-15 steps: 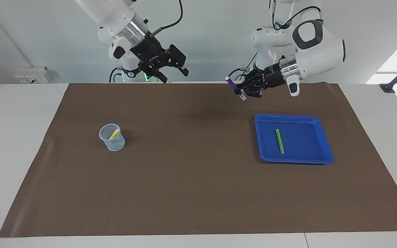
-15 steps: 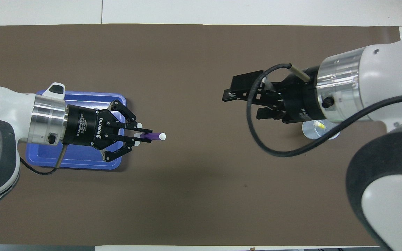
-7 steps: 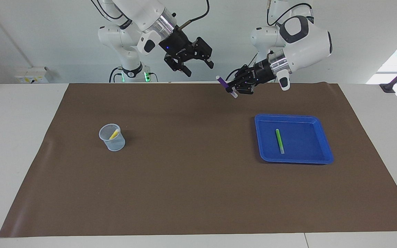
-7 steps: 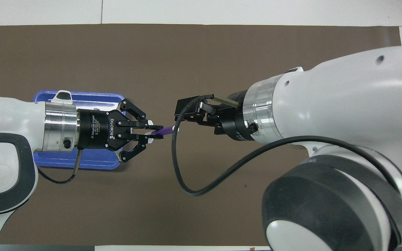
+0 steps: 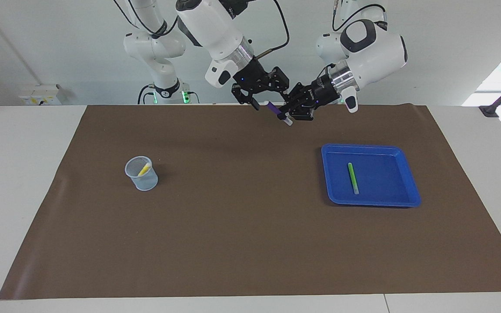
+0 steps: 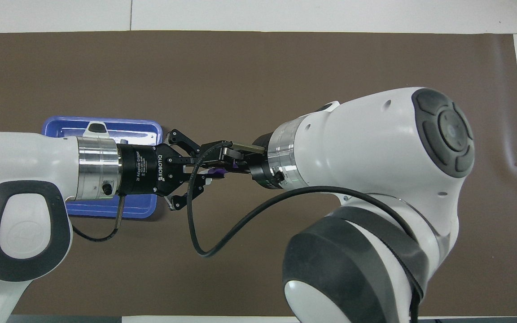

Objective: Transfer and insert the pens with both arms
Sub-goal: 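Grasp the purple pen with the right gripper while the left gripper releases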

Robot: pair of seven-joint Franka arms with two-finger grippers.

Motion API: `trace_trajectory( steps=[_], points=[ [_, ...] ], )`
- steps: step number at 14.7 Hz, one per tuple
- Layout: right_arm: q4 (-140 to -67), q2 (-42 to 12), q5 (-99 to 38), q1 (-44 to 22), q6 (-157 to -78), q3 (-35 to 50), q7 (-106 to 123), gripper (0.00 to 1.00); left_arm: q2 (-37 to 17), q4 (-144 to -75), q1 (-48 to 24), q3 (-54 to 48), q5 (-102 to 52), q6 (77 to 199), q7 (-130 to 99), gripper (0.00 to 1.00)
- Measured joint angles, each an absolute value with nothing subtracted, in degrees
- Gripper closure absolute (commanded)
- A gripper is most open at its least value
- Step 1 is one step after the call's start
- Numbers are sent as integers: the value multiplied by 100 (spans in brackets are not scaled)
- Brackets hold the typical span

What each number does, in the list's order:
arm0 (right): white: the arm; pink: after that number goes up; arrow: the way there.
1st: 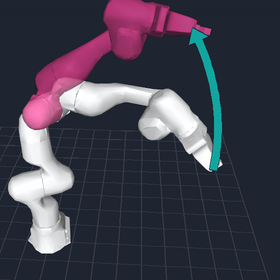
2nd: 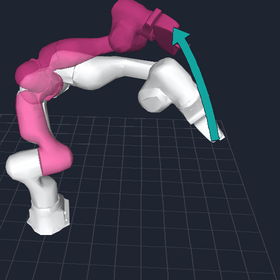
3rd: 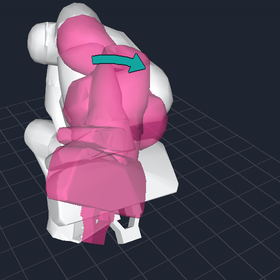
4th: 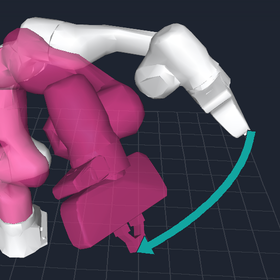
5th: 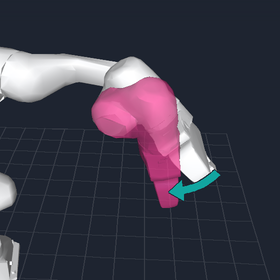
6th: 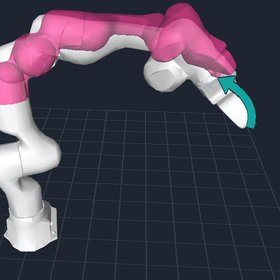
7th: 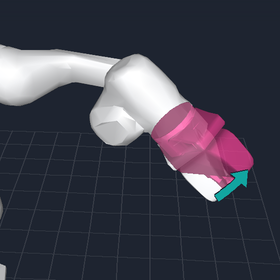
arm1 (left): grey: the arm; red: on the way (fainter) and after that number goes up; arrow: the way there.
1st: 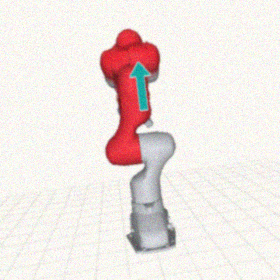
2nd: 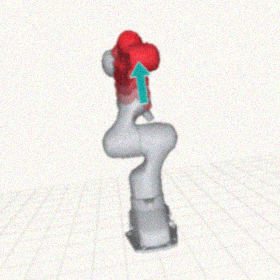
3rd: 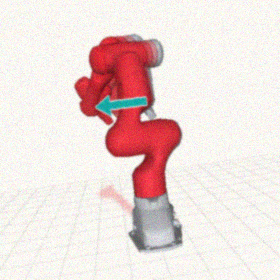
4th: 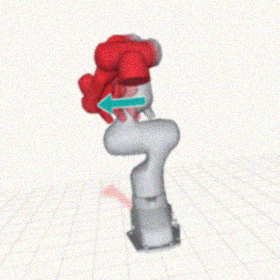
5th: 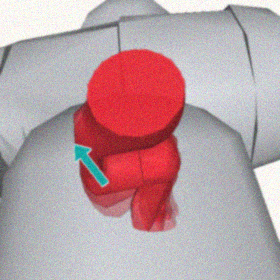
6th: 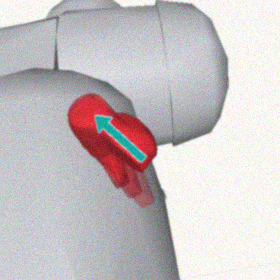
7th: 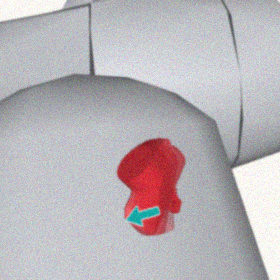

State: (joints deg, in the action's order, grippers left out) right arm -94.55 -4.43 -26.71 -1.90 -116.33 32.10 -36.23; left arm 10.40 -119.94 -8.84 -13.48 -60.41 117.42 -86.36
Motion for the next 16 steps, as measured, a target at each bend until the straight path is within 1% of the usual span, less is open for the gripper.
trace_trajectory(
  steps=[2, 3, 4, 5, 6, 7, 9, 12, 13, 14, 16],
  points=[
    [-9455, -443, -2654, -189, -11633, 3210, -3623, 1, 1045, -12009, -884, -1340, -6041, 11753, -8639, 100],
    [-9455, -443, -2643, -188, -11634, 3210, -3623, 5, 1047, -12013, -884, -1339, -6043, 11760, -8642, 100],
    [-9455, -444, -2629, -188, -11634, 3210, -3623, 8, 1049, -12015, -884, -1338, -6045, 11765, -8643, 100],
    [-9455, -443, -2606, -188, -11634, 3210, -3623, 14, 1051, -12017, -884, -1338, -6046, 11772, -8644, 100],
    [-9455, -444, -2557, -188, -11633, 3210, -3623, 23, 1052, -12020, -884, -1338, -6047, 11794, -8645, 100],
    [-9456, -444, -2493, -188, -11633, 3210, -3623, 35, 1052, -12022, -883, -1338, -6049, 11828, -8647, 100],
    [-9456, -444, -2409, -188, -11633, 3210, -3621, 54, 1052, -12028, -883, -1337, -6052, 11852, -8650, 100],
    [-9456, -444, -2354, -187, -11633, 3210, -3621, 78, 1052, -12043, -883, -1337, -6085, 11871, -8652, 100],
    [-9453, -443, -2355, -190, -11647, 3212, -3621, 90, 1052, -12052, -884, -1343, -6091, 11873, -8652, 100],
    [-9454, -443, -2354, -190, -11647, 3213, -3621, 100, 1053, -12057, -884, -1344, -6099, 11877, -8652, 100],
    [-9441, -440, -2367, -195, -11704, 3240, -3621, 100, 1052, -12084, -888, -1359, -6133, 11895, -8665, 100]
  ],
)
